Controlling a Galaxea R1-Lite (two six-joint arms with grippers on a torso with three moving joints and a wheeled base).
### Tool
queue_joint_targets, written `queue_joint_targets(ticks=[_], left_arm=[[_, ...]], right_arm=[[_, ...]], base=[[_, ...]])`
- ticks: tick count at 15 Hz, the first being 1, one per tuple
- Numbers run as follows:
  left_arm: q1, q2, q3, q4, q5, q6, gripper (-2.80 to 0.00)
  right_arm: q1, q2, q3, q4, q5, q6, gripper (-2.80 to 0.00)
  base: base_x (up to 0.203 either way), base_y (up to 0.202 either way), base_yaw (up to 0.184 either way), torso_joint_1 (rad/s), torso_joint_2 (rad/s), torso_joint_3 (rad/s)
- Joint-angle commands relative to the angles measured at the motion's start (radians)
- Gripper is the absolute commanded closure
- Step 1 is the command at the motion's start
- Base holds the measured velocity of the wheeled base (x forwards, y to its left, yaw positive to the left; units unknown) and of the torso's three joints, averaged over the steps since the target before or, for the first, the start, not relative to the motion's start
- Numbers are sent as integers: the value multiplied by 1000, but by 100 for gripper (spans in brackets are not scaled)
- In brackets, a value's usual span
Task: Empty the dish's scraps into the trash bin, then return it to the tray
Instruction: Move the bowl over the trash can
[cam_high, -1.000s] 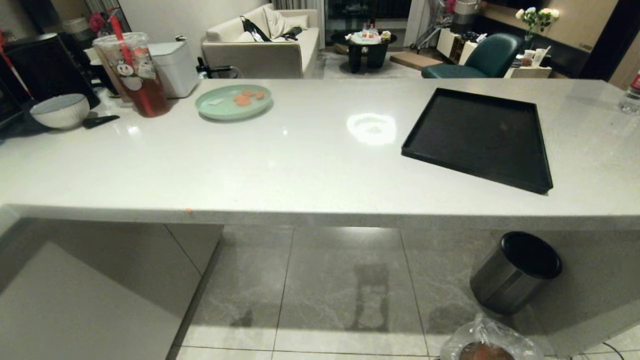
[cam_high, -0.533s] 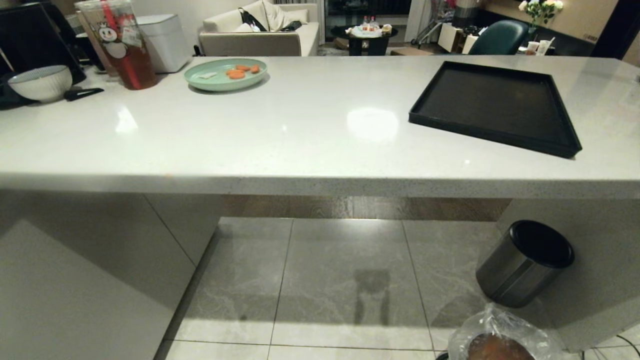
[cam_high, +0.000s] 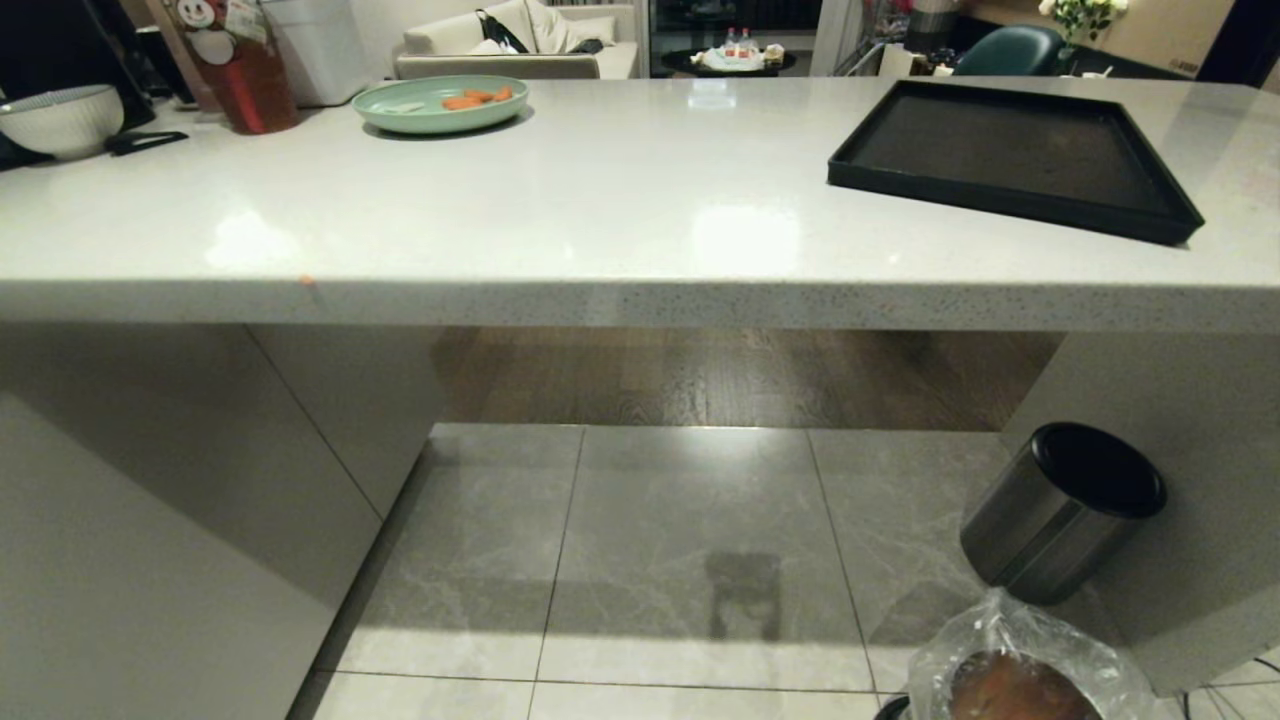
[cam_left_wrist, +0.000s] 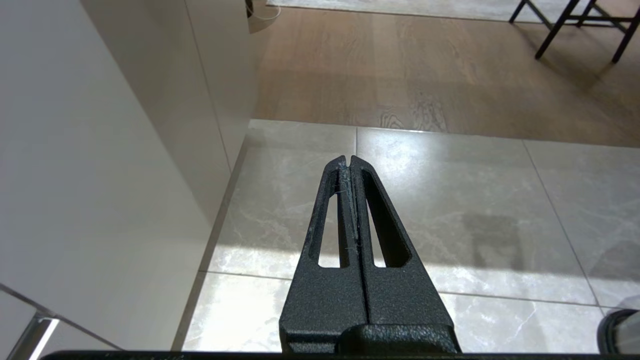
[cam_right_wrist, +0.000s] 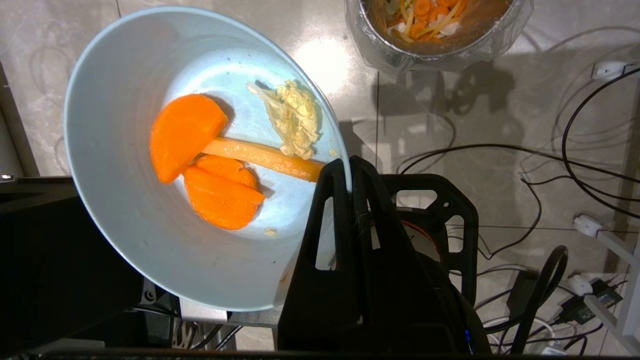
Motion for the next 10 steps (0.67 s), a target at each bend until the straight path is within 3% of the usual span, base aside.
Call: queue_joint_targets(ticks=[1, 5, 10], left_arm=[[-2, 1, 0, 0, 0, -1, 0], [0, 1, 0, 0, 0, -1, 0], [0, 1, 0, 0, 0, -1, 0]], right_arm=[[0, 1, 7, 3, -1, 0, 0], [2, 1, 15, 3, 1, -2, 0], [0, 4, 21, 1, 30, -67, 0]], base=[[0, 0, 0, 0, 0, 0], [0, 0, 0, 0, 0, 0], [0, 0, 0, 21, 67, 69]])
